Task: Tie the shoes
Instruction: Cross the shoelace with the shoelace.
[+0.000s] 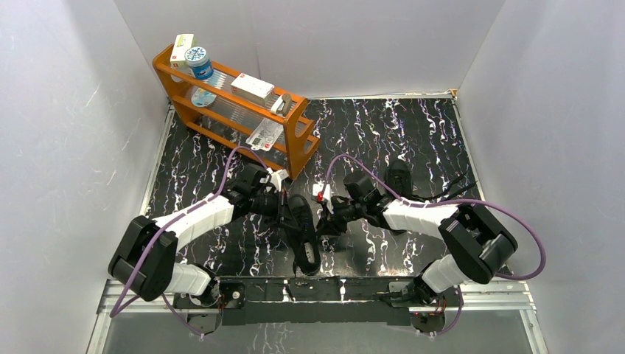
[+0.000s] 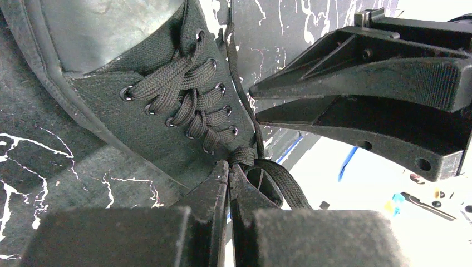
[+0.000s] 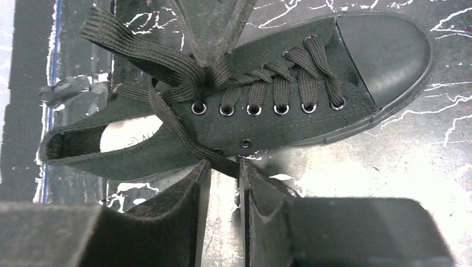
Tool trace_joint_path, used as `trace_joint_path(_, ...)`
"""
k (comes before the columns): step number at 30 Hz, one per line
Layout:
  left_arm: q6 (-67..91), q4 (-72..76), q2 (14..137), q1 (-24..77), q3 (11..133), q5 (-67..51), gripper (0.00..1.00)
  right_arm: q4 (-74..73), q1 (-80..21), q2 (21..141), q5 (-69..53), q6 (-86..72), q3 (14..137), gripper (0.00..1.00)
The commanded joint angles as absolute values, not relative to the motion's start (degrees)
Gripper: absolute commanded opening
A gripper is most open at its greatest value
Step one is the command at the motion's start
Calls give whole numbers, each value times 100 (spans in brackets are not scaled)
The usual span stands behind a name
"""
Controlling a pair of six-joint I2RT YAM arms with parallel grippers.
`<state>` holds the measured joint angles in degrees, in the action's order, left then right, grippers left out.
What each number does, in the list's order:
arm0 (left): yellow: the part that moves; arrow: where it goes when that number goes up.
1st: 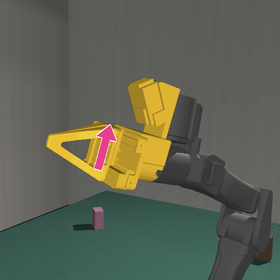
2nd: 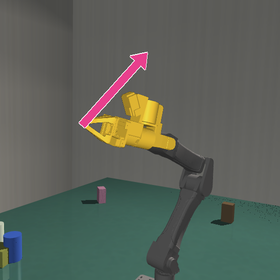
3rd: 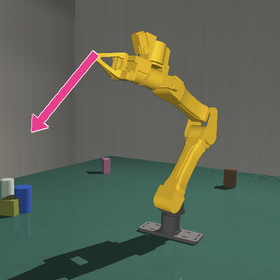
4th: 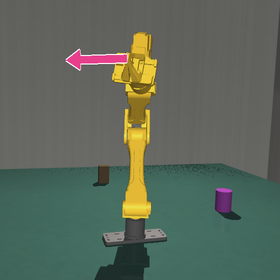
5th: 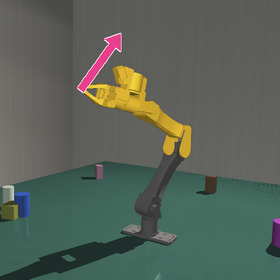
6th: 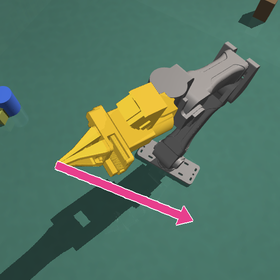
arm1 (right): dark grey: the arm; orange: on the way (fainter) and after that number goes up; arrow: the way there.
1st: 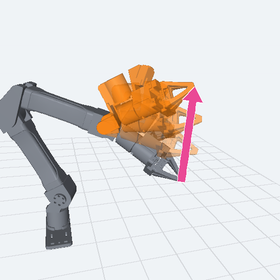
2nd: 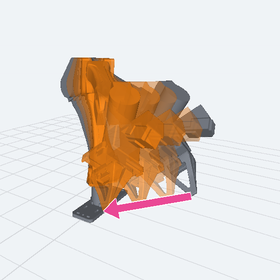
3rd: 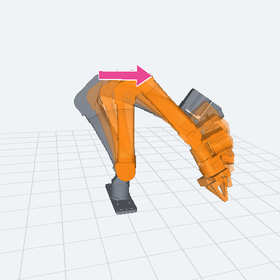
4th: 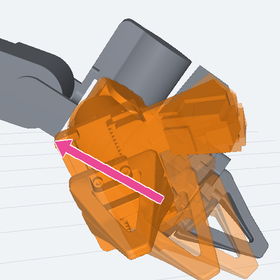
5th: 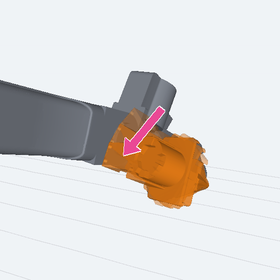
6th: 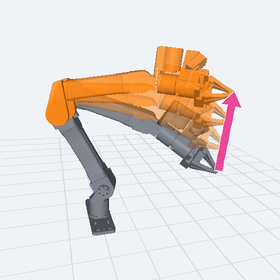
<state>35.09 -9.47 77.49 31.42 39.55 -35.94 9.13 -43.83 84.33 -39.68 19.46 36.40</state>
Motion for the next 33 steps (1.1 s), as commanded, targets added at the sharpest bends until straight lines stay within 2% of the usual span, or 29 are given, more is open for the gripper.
trace_joint_path(1,3350,-1061,7742,3164,4222,-3758,0,1279,-4359,8182,-4309,1692,3630,32)
trace_joint_path(6,3310,-1055,7752,3164,4217,-3783,0,1503,-4358,8224,-4334,1506,3548,41)
trace_joint_path(16,3263,-1106,7799,3164,4296,-3780,0,1494,-4370,8210,-4501,1444,3541,40)
trace_joint_path(22,3175,-1136,7945,3164,4380,-3743,0,1283,-4373,7788,-4425,1528,3388,47)
trace_joint_path(33,3096,-1326,8136,3164,4585,-3573,0,1615,-4425,8268,-4727,1400,3501,46)
